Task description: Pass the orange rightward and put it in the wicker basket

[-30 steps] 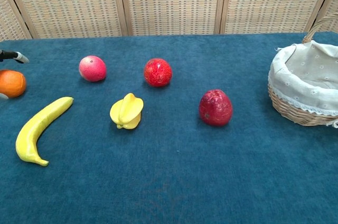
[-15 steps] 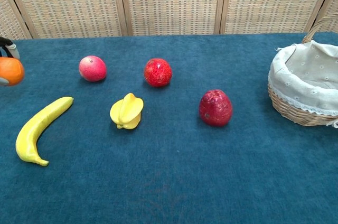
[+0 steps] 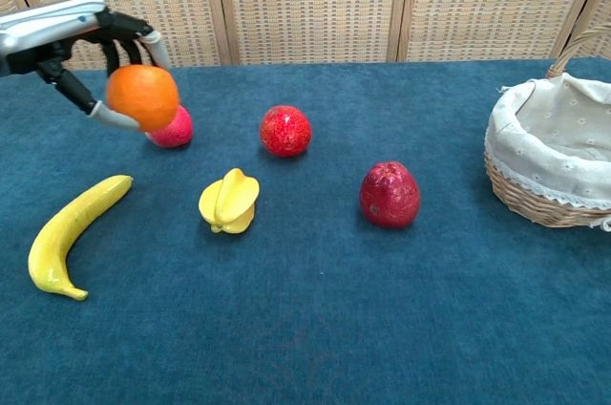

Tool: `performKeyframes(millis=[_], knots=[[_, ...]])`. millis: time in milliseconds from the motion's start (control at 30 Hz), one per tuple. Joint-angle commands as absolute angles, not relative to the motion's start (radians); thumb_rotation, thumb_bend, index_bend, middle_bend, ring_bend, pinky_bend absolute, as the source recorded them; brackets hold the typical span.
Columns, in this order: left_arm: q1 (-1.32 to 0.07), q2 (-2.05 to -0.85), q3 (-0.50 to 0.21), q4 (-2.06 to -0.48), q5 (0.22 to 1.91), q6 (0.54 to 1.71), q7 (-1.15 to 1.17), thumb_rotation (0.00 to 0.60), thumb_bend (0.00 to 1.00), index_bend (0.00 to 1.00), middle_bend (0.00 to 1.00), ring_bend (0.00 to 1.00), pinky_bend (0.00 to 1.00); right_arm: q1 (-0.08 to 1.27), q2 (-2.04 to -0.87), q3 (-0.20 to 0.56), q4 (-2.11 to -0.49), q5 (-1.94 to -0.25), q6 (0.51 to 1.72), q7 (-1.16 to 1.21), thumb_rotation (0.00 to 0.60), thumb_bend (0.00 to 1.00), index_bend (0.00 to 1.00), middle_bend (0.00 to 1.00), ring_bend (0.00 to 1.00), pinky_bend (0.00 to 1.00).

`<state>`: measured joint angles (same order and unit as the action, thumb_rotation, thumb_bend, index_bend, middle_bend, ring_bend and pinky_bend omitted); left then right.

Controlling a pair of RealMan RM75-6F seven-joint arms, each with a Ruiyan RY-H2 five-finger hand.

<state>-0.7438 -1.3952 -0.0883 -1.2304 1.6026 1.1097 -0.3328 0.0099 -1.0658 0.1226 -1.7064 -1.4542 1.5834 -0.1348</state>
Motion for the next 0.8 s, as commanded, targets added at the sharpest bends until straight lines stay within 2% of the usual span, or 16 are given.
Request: performKeyframes(millis=[33,267,467,533,600,667,733,800], knots=[[-0.797,-1.413,-0.106,-1.306,1.61,1.066,-0.284,0.6,0.15,0.55,0.57,0.41,0.49,0.01,-1.064,0.126,-1.704,-1.446,1.581,-0.128,0.6,0.0,0.0,0.0,0.0,0.0],[-0.843,-1.476,-0.049,-1.367,1.705,1.044,-0.239,0.6,0.15,0.55,0.57,0.41,0.47,0.007,-1.062,0.131,-1.692,-1.42,1.574,-0.115,0.6,0.0,0.0,0.0,0.0,0.0],[-0.854,-1.546,-0.021,-1.323,1.708,1.009,-0.171,0.6,0.14,0.55,0.55,0.41,0.37,0.006,-1.063,0.13,-1.689,-1.416,1.574,-0.116,0.6,0.0,0.0,0.0,0.0,0.0],[-0.855,-1.567,-0.011,-1.305,1.711,1.004,-0.161,0.6,0.09,0.52,0.49,0.4,0.32,0.005,-1.064,0.13,-1.688,-1.415,1.574,-0.118,0.6,0.0,0.0,0.0,0.0,0.0],[-0.854,-1.584,-0.005,-1.289,1.714,1.007,-0.161,0.6,0.04,0.43,0.4,0.33,0.26,0.006,-1.064,0.13,-1.688,-1.415,1.574,-0.119,0.6,0.0,0.0,0.0,0.0,0.0],[-0.855,-1.596,0.002,-1.279,1.714,1.006,-0.171,0.6,0.0,0.28,0.28,0.2,0.18,0.006,-1.064,0.13,-1.688,-1.414,1.573,-0.12,0.6,0.0,0.0,0.0,0.0,0.0],[-0.857,-1.603,0.006,-1.274,1.711,1.001,-0.18,0.6,0.0,0.09,0.11,0.06,0.08,0.006,-1.065,0.13,-1.688,-1.414,1.573,-0.121,0.6,0.0,0.0,0.0,0.0,0.0],[-0.859,-1.607,0.008,-1.271,1.707,0.993,-0.185,0.6,0.0,0.01,0.02,0.0,0.02,0.007,-1.065,0.13,-1.688,-1.414,1.572,-0.122,0.6,0.0,0.0,0.0,0.0,0.0]])
